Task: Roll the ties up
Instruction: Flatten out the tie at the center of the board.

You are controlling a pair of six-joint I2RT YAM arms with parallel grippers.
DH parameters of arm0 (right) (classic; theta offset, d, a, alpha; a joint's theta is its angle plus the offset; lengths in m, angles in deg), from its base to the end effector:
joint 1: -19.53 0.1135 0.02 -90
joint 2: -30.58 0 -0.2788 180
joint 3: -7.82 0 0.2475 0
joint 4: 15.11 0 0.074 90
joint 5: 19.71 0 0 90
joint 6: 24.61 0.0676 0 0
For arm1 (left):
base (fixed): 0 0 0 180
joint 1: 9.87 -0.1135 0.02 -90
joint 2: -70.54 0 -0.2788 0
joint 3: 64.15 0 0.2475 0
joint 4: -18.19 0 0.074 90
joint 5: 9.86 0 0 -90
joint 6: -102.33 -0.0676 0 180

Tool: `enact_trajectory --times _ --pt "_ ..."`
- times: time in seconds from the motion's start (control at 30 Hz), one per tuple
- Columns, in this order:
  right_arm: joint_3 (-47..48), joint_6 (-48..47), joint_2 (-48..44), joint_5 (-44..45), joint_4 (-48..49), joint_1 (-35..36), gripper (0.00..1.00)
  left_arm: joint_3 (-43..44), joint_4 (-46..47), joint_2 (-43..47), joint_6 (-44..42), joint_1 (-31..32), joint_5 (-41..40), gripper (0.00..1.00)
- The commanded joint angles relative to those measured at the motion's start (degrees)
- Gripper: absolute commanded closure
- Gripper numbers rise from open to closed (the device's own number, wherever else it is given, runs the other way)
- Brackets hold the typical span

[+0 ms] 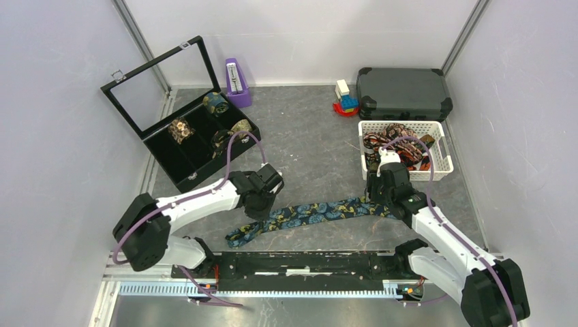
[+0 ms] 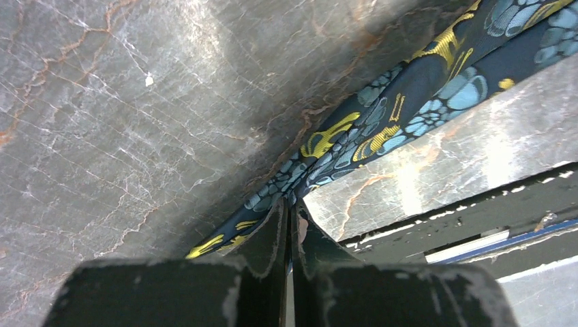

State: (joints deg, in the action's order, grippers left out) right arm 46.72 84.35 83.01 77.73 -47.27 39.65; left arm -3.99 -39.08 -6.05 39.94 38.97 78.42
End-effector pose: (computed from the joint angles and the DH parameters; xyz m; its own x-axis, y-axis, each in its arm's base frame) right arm 0.1806 0.0568 0.1757 -0.7187 0.0798 -0.6907 -0.0240 0.9900 0.1393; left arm 0.1545 -0.1737 0.1788 -0.9060 0.3325 -0.2621 0.3692 0.9235 -0.1045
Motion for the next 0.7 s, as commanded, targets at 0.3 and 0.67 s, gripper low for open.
enact_trajectory --times 0.3,0.67 --pt "3.32 -4.96 -0.83 -14.52 0.43 0.62 0.50 3.68 -3.01 -2.98 -2.01 -4.58 -3.97 0.32" --pt "5.03 -2.14 2.19 -18.11 5.78 17.45 0.53 8.93 -15.53 11.12 6.09 -4.29 -6.20 0.16"
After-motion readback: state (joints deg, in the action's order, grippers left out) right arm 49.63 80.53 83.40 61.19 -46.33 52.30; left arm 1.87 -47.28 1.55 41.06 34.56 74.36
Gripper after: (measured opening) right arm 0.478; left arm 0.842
